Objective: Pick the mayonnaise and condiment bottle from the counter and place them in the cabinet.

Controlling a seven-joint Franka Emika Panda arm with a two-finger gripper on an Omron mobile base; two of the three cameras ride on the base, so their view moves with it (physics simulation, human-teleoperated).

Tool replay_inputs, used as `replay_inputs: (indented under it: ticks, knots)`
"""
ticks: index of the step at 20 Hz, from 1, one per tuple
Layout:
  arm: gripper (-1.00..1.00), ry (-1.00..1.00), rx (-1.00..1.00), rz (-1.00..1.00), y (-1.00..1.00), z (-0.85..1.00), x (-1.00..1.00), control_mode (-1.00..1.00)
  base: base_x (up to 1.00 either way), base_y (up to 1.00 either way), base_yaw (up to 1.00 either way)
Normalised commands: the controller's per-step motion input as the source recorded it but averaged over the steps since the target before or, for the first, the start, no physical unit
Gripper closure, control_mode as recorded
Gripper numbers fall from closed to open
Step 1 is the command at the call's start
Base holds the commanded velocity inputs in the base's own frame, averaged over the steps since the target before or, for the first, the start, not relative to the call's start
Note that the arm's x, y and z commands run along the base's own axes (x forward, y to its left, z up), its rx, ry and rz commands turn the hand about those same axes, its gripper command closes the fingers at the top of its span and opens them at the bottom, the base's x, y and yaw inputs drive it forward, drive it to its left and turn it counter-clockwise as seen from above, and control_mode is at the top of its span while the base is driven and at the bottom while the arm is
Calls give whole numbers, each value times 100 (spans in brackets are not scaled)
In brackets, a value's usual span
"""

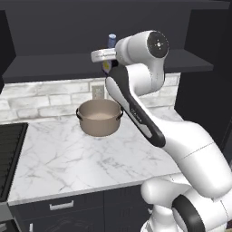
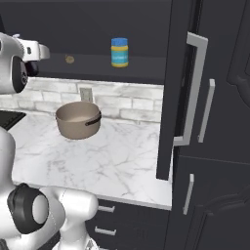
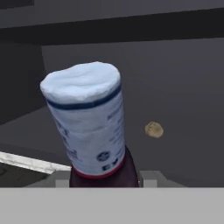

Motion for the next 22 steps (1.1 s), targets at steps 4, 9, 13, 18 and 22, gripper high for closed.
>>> replay_inputs:
  ticks: [4,9,13,18,22]
  knots:
    - [100,0,6,0,0,-1,41,-100,0,0,0]
    - [100,0,3,0,0,0,45,-100,0,0,0]
    - [100,0,2,0,0,-13,47,-100,0,0,0]
    - [100,1,0,0,0,-34,40,-100,0,0,0]
    - [100,1,0,0,0,-28,36,-100,0,0,0]
